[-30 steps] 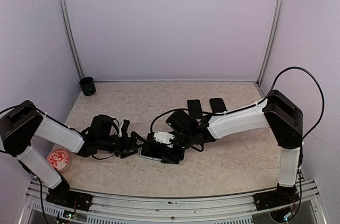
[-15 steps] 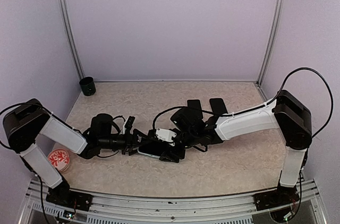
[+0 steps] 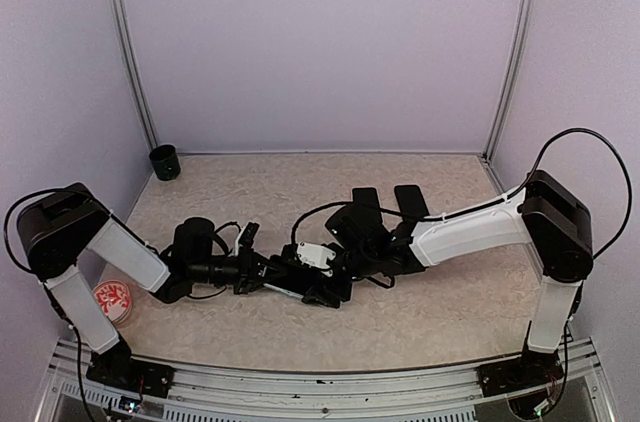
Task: Put the phone into the phone case
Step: Pass from the right arm to the left, then press the corner of the phone case at the top corners.
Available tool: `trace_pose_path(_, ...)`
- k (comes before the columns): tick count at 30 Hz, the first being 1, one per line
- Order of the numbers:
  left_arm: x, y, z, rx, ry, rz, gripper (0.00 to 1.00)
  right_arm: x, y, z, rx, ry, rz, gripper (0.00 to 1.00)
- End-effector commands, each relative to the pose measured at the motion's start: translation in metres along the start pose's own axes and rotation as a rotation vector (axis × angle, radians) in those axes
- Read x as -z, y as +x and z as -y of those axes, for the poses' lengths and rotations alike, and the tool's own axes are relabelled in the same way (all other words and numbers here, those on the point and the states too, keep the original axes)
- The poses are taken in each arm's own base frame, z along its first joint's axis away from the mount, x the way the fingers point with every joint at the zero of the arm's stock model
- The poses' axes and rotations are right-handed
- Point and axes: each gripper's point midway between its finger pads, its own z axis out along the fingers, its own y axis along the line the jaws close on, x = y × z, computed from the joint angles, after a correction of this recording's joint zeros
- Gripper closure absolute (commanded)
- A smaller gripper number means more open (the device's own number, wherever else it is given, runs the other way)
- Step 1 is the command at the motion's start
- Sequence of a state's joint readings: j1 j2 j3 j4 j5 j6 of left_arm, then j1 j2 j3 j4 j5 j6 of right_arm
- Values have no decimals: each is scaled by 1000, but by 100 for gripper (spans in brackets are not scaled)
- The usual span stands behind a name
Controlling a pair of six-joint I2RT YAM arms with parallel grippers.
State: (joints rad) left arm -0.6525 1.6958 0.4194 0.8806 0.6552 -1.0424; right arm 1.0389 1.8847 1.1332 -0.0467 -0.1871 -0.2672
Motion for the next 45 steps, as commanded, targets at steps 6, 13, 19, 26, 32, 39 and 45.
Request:
trace_pose_path(6,1,6,24,-53,89,-21,100,35,-43,20,-45,122,155,1)
trace_pose_path(13,13,-4,48,-109,160,16,100,84,-43,26,-306,-35,287,1)
trace_pose_path(19,32,-13,93,-198,298,67,100,125,-41,19,-503,-273,459,1)
trace_pose_path(26,56,-18,147,-305,438,115,100,169,-58,1,-535,-446,649,1)
trace_pose_path(32,71,-17,172,-370,499,134,100,185,-70,-10,-546,-597,733,1)
trace_pose_path(39,74,-11,181,-379,542,121,100,190,-82,-16,-563,-791,800,5)
trace_pose_path(45,75,-11,184,-380,552,126,100,184,-87,-11,-582,-808,816,15)
